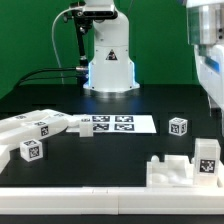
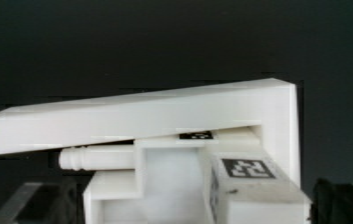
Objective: Assemble chair
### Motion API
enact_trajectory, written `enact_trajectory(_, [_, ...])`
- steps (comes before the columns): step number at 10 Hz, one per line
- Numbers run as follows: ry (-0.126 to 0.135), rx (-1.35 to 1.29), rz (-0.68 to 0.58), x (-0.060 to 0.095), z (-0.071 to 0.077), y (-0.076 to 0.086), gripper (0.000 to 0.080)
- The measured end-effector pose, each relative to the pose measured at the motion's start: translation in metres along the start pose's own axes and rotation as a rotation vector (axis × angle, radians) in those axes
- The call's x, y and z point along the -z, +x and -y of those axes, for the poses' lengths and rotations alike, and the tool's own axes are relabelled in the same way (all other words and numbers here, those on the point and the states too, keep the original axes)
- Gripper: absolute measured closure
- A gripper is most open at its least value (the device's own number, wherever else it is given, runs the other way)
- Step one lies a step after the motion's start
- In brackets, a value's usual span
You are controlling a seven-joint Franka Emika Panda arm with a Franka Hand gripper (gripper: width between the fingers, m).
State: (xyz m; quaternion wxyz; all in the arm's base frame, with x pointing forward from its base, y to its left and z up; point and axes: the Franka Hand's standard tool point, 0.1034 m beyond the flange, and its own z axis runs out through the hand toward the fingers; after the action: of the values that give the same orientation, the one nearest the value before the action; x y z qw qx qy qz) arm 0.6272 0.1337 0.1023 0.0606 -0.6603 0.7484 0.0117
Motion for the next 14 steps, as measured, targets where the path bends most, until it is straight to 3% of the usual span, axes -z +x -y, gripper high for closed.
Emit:
enact_trajectory(3, [0.005,0.085,0.007,-0.002,-0.006,0.006,0.015])
enact_trajectory(4, [0.004,0.132,0.012,0.0,-0.021,0.014,0.015])
enact_trajectory(6, [-0.027,0.375,0.014,0.003,-0.046,0.032,0.015])
enact_trajectory(8, [-0.031,0.467,0.008,-0.004,-0.047,0.025,0.015])
enact_trajectory(12, [-0.032,0.791,0.012,-0.005,-0.048,0.03,0.015])
enact_trajectory(14, [-0.058,1.135,0.031,-0.006,-0.067,0.067,0.015])
